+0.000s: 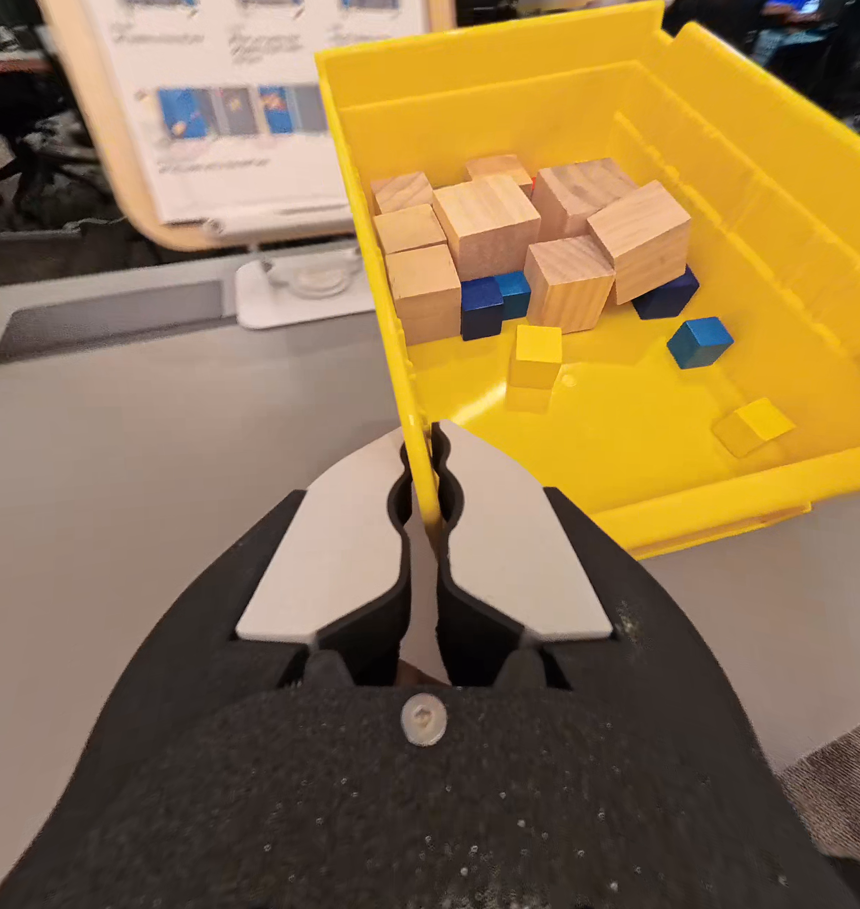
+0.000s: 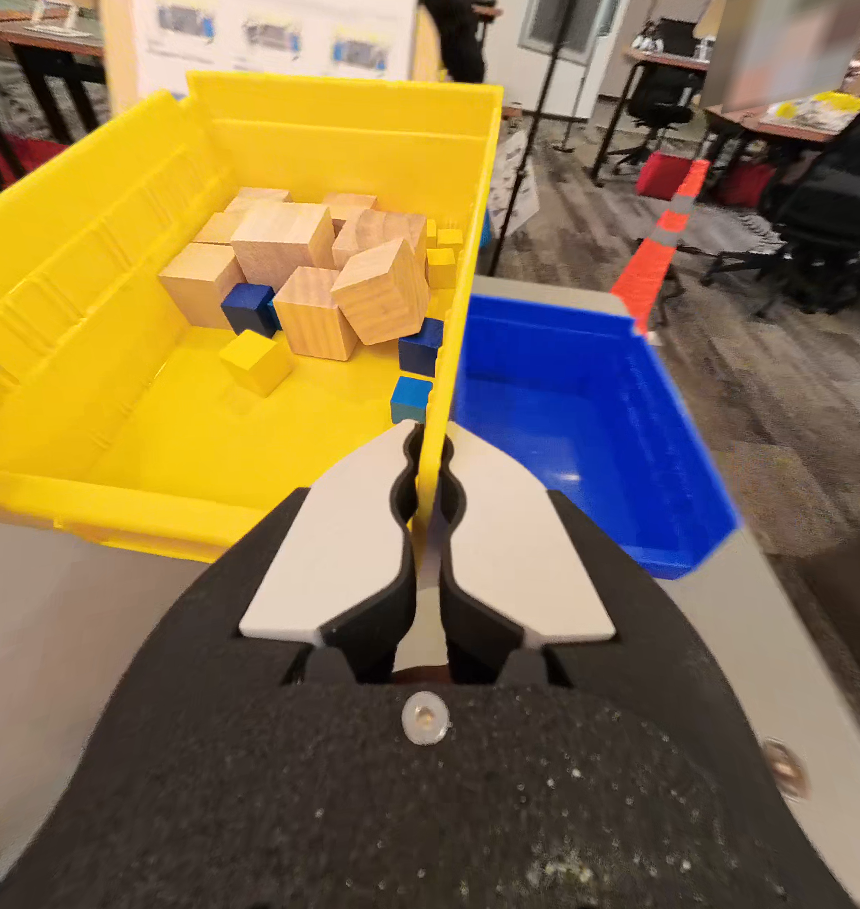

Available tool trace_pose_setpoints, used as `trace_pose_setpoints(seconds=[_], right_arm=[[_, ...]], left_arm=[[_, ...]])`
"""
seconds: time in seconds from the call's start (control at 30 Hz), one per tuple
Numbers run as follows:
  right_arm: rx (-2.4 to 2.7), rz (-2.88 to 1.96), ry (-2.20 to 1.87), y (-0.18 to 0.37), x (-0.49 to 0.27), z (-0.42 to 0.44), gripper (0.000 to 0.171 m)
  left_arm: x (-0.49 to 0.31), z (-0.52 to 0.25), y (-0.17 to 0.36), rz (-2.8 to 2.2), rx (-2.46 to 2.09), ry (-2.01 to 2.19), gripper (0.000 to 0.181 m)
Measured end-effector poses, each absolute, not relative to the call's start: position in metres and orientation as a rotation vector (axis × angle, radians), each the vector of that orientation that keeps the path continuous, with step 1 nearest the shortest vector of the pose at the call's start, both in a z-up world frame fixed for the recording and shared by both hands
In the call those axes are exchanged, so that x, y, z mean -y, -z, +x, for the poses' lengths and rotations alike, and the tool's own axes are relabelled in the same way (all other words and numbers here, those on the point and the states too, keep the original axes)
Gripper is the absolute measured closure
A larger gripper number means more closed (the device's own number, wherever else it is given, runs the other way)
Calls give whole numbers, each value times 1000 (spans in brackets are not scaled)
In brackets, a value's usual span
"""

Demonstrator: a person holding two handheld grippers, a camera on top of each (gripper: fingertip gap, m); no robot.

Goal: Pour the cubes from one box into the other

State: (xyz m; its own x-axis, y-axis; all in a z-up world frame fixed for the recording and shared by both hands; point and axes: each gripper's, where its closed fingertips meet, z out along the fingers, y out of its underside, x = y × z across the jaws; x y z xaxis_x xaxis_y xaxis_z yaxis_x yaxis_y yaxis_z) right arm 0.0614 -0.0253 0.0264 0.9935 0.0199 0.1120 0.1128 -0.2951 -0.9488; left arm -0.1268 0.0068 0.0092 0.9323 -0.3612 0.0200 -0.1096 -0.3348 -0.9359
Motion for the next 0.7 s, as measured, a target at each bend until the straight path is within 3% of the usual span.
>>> trace_pose_setpoints(seconds=[0.3,0.5,0.7], right_arm=[[-14,-2042,398,-96,34,204,167],[-53,-2127,605,-108,39,253,169],[1,-2321,782,-86,40,274,168]], left_arm=[[-36,29,-58,-1985,-582,460,177],[-20,92,-22,-2122,-594,706,175],[-2,125,25,-2244,-514,949,174]])
